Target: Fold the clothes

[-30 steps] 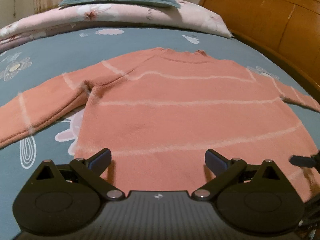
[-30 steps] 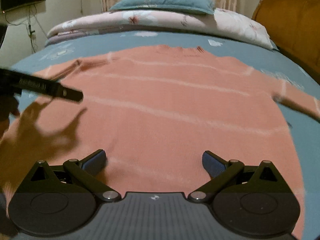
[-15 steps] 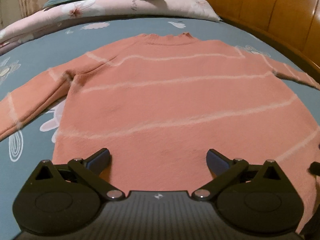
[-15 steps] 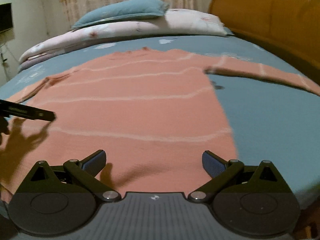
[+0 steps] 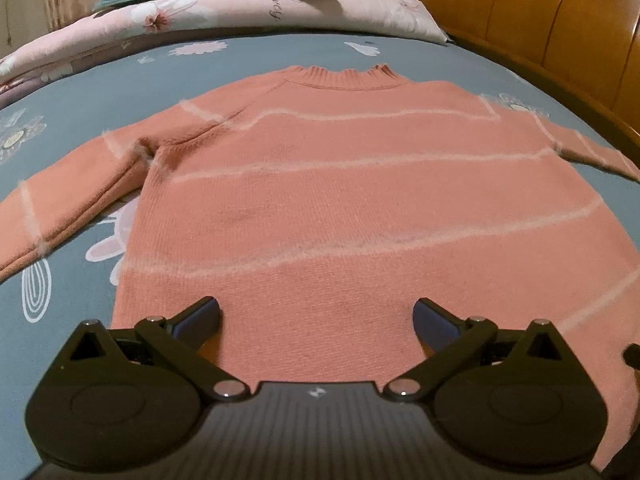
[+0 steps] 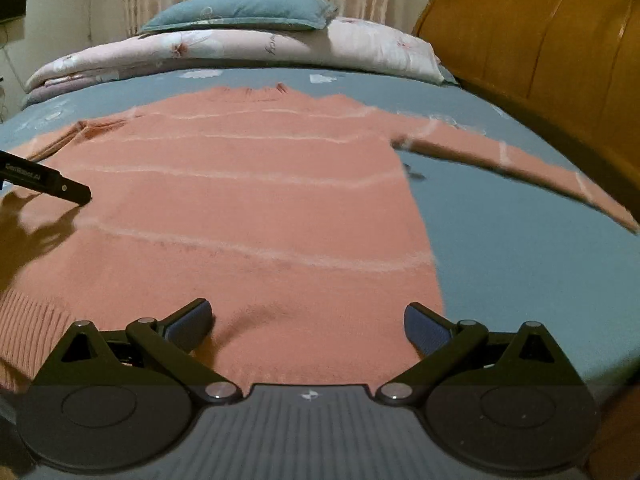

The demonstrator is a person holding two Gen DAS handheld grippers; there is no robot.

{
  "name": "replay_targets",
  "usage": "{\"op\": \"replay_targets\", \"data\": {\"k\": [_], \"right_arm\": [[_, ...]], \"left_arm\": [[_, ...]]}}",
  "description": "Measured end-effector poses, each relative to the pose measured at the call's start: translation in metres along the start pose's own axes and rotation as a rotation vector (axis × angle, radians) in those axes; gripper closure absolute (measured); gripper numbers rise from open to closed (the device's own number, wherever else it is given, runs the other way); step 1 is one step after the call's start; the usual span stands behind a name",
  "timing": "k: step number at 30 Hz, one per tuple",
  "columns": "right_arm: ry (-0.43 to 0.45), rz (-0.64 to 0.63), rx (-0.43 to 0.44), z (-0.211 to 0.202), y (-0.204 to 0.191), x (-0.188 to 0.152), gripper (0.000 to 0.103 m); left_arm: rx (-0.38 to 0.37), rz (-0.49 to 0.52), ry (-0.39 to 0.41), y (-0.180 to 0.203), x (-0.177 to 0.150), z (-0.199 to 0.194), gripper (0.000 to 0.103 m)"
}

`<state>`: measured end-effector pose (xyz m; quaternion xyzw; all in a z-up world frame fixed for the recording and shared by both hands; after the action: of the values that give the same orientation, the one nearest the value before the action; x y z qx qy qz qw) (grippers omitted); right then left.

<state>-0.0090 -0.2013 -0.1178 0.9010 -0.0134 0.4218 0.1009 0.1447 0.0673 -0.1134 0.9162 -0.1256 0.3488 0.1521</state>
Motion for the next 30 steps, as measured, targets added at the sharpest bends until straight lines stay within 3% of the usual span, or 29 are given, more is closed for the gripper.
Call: {"op": "replay_targets", "data": {"k": [3,6,10,15,19,24,28,30], "right_arm": [[-0.015,-0.074,-0.045,-0.008,0.006,0.0,0.0],[-0.023,-0.04,-0.084,-0.014,0.014,0.008,0.0],[0.016,0.039,0.016,-0.018,0.012,0.023,0.0],[0.035,0.027,0.144,-0.006,-0.02,0.03,0.0],[-0.026,0.032,0.137,0.004,-0.026,0.017,0.0],[-0.004,0.017,0.136,-0.002,-0.017,0.006,0.0],[-0.002,0.01,0.133,-0.004,-0.016,0.005,0.0],[0.011,-0.009,0.113,-0.004,-0.021,0.003,0.0]], "left_arm": [[0.017,0.008,-0.003,0.003,0.002,-0.001,0.001],[0.046,0.042,0.017,0.011,0.003,-0.007,0.001],[-0.003,0.075,0.051,0.019,0.004,-0.014,0.001],[-0.008,0.095,0.036,0.022,0.002,-0.011,0.001],[0.005,0.078,0.008,0.016,0.0,-0.005,0.001],[0.02,0.005,-0.003,-0.005,0.002,-0.004,0.001],[0.043,-0.055,0.053,-0.019,0.006,-0.016,0.001],[-0.008,-0.056,0.091,-0.018,0.006,-0.022,0.001]]}}
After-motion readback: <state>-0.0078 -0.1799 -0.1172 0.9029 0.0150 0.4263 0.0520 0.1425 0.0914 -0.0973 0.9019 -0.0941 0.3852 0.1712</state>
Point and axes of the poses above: each gripper's, at about its wrist camera, not at the fingertips, and z roughly the way its jaws point, y to its right, x to its top, the point moved 1 cm from there along z, roughly the way its jaws point, and after that the axes turned 13 degrees about -x, right-handed, at the moved point
